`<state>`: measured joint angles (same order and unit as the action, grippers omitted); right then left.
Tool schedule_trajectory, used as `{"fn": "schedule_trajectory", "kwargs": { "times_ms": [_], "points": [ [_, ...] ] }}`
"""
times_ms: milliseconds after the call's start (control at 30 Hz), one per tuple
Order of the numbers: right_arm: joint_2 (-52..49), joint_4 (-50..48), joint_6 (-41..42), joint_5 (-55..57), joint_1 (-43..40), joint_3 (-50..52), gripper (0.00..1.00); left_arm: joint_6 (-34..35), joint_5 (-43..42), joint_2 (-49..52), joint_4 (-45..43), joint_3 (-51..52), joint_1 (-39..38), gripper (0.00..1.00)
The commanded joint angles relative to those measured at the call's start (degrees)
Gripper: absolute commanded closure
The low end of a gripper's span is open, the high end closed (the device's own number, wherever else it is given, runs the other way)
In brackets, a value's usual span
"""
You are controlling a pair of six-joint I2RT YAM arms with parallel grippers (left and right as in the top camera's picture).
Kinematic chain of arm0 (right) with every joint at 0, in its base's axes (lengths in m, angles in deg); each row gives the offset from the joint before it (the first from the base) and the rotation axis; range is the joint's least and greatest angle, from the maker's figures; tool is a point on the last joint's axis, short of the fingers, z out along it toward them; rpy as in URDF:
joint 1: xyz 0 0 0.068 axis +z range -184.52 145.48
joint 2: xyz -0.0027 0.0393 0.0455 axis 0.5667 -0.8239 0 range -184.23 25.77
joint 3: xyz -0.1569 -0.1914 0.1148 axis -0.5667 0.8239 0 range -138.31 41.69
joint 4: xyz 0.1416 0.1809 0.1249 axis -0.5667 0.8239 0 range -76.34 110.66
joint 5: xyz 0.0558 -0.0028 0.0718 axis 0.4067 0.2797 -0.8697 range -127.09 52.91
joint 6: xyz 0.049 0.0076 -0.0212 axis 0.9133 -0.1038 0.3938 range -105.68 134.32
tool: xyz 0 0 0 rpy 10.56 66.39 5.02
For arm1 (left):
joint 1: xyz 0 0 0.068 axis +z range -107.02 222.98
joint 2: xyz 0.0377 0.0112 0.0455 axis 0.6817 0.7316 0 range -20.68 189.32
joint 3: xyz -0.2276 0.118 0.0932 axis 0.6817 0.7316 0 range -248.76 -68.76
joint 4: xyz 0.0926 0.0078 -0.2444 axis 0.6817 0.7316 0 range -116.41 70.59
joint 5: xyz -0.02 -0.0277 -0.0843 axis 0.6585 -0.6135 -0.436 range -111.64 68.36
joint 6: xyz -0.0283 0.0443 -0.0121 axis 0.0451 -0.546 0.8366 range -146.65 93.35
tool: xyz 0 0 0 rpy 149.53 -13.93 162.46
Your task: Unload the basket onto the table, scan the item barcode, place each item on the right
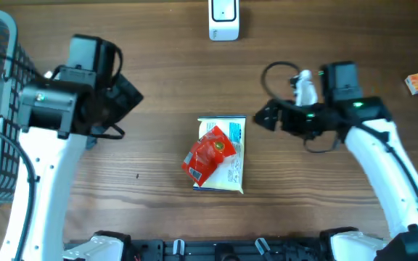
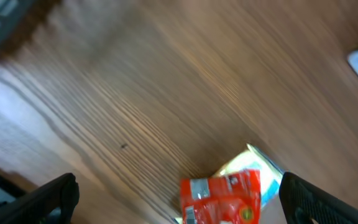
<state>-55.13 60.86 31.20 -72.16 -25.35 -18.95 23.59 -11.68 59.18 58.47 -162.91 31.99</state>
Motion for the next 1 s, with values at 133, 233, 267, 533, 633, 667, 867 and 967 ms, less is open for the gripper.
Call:
{"fn": "schedule_trajectory", "kwargs": {
  "times_ms": [133,233,267,533,633,667,867,967],
  "points": [
    [-8.11,-14.62,4.48,1.33,15.04,2.01,0.00,-0.11,-0.09,0.55,0.24,-0.35,2.25,0.00],
    [-13.81,-19.10,7.78,2.27,17.64,2.01,0.01,-0.11,-0.09,0.55,0.24,-0.35,2.25,0.00],
    [-15.43,-19.87,8.50,2.27,17.99,2.01,0.00,-0.11,-0.09,0.55,0.24,-0.35,2.25,0.00],
    [-22.03,-19.89,9.22,-4.02,18.43,2.01,0.00,-0.11,-0.09,0.55,0.24,-0.35,2.25,0.00],
    [-22.03,-19.32,8.98,-3.72,18.40,2.01,0.07,-0.11,-0.09,0.55,0.24,-0.35,2.25,0.00],
    [-22.01,-19.28,8.98,-3.45,18.40,1.99,0.16,-0.11,-0.09,0.55,0.24,-0.35,2.25,0.00],
    [-21.94,-11.06,7.63,0.74,18.43,-1.92,0.23,-0.11,-0.09,0.55,0.24,-0.35,2.25,0.00],
    [-21.94,-9.33,7.10,0.74,18.99,-2.14,0.18,-0.11,-0.09,0.55,0.24,-0.35,2.25,0.00]
  ]
}}
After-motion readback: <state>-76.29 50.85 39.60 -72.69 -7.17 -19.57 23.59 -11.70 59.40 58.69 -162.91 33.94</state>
